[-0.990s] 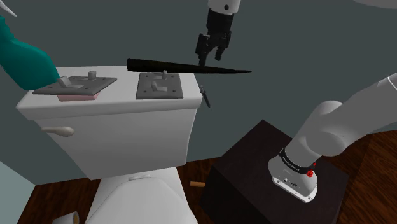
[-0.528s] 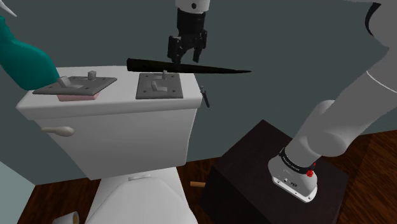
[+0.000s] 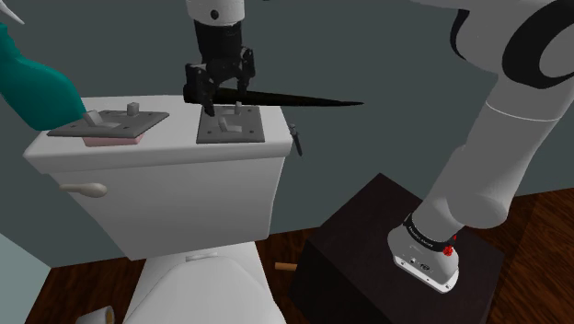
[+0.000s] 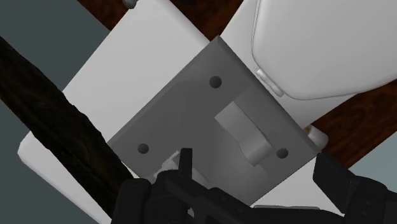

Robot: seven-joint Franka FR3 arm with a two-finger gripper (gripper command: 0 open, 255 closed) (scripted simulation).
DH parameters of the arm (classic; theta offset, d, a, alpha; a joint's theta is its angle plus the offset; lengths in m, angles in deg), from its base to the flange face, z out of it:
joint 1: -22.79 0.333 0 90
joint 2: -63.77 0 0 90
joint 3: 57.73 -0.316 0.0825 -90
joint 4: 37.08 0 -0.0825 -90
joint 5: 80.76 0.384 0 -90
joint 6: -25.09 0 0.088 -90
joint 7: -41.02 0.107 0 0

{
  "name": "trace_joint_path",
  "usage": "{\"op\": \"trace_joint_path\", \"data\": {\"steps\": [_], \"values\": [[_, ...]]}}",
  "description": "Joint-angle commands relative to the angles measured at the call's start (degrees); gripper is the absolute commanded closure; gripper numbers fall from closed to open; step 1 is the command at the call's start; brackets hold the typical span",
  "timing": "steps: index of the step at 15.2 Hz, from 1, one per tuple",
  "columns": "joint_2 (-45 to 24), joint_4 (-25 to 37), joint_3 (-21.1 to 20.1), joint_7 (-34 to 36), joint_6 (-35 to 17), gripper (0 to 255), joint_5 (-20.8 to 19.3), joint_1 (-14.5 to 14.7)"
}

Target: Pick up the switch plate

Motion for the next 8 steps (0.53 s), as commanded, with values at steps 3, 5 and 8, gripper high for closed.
{"op": "trace_joint_path", "data": {"steps": [3, 5, 8], "values": [[-1.83, -0.19, -0.31, 1.09, -1.45, 0, -1.01, 0.90], [-1.54, -2.12, -0.26, 1.10, -3.11, 0, -0.89, 0.71], [-1.25, -4.47, -0.21, 1.14, -5.21, 0, -0.77, 0.51]]}}
